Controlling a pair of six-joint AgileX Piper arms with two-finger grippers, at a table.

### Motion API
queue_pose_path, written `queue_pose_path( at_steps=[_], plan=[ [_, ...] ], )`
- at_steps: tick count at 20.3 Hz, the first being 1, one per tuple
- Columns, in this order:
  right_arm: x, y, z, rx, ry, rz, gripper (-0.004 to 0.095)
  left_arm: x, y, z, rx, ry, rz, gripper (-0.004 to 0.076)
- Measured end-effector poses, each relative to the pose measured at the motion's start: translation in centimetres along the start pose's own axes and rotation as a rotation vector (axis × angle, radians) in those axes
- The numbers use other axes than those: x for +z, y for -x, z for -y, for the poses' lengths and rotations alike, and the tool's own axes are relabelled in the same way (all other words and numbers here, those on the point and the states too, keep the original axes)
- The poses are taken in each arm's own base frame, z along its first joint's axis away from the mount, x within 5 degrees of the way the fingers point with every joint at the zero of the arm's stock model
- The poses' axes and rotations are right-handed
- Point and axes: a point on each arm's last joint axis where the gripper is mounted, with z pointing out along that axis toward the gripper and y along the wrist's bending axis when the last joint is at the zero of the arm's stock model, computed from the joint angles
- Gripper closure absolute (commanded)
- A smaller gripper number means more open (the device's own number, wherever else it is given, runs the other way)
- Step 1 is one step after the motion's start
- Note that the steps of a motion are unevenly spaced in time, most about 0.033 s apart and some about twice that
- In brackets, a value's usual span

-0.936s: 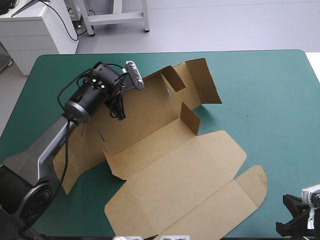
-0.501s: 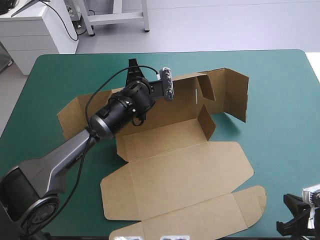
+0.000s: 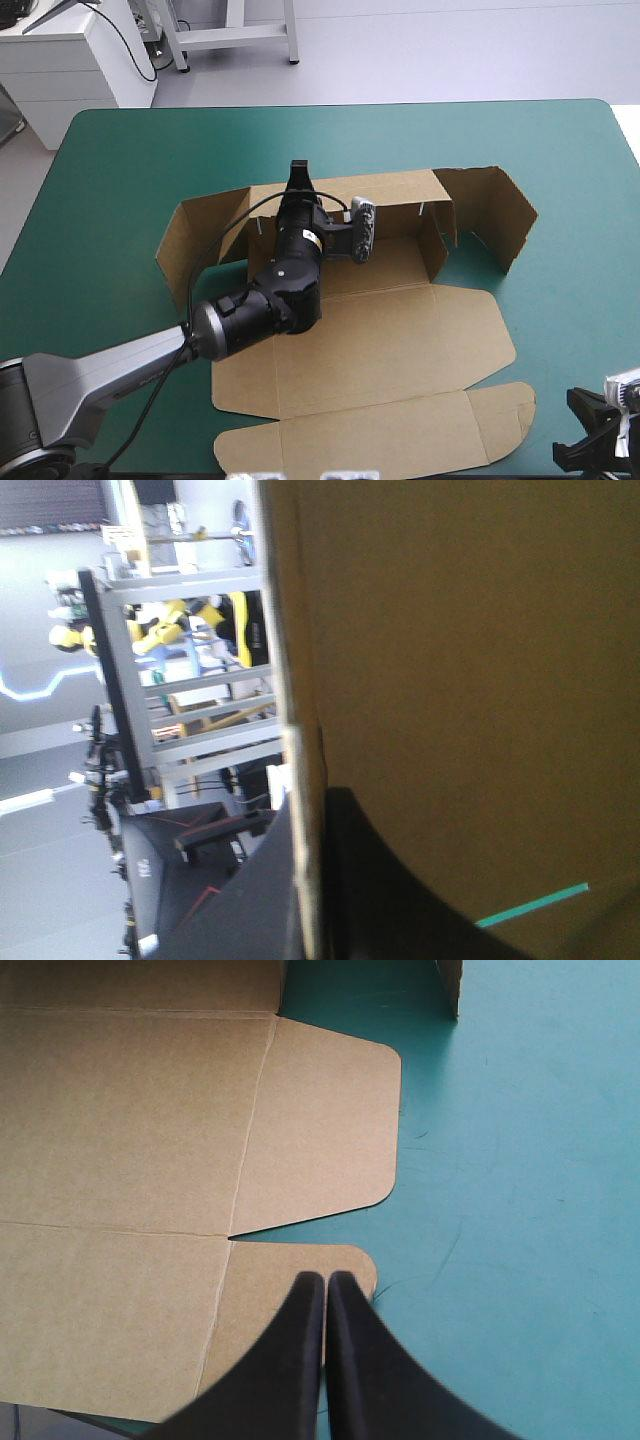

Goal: Fold the box

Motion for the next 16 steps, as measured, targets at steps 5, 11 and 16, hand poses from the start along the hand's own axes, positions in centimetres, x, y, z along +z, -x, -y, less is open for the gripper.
queue_pose_path(
  at_steps=[5,11,16],
  plan=[
    [0.0,0.1,0.0,0.013,0.002,0.013,0.0909,-1.0,0.4,2.2,0.04,0.093,0.04,0.0731],
    [0.3,6.6,-0.7,-0.038,-0.183,0.041,0.0929,-1.1,0.3,2.8,-0.019,0.126,0.054,0.0731],
    [-0.4,17.5,-2.9,-0.209,-0.311,0.171,0.0929,-1.1,0.3,2.8,-0.023,0.129,0.056,0.0731]
  ],
)
